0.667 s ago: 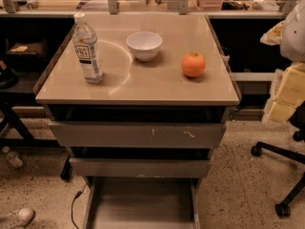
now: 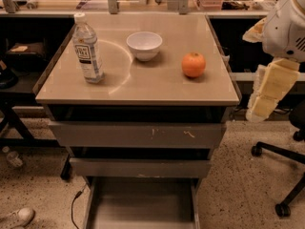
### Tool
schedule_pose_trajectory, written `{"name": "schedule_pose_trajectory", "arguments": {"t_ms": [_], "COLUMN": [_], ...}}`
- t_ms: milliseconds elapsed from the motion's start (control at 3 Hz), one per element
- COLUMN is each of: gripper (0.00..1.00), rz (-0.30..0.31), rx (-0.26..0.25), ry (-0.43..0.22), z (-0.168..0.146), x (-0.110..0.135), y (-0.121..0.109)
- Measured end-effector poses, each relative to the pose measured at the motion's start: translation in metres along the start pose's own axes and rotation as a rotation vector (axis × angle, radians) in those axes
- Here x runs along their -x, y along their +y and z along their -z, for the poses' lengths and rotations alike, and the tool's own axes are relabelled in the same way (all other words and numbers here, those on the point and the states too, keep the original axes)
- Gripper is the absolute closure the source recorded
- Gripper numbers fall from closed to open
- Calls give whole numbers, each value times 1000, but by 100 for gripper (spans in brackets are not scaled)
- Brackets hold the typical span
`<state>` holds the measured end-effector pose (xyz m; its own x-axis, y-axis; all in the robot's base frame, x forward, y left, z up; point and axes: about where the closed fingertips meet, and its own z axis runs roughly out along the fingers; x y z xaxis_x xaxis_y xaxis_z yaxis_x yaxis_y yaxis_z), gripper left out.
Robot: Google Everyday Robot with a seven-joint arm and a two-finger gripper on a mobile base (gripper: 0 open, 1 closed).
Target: Place blue plastic bottle into bottom drawer
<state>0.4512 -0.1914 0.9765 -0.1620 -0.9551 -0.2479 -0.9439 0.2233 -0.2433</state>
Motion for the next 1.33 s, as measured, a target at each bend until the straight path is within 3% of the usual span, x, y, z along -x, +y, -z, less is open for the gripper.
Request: {"name": "schedule_pose_trajectory", "arguments": {"t_ms": [333,667,1000,1333], "gripper": [0,0,0,0], "rz": [68,70,50,2], "rx": [58,61,53,35], "ry": [-60,-63,-106,-212], "z": [-19,-20,-24,-47], "x": [32,33,33,42], "y": [-1,-1,-1,-7]}}
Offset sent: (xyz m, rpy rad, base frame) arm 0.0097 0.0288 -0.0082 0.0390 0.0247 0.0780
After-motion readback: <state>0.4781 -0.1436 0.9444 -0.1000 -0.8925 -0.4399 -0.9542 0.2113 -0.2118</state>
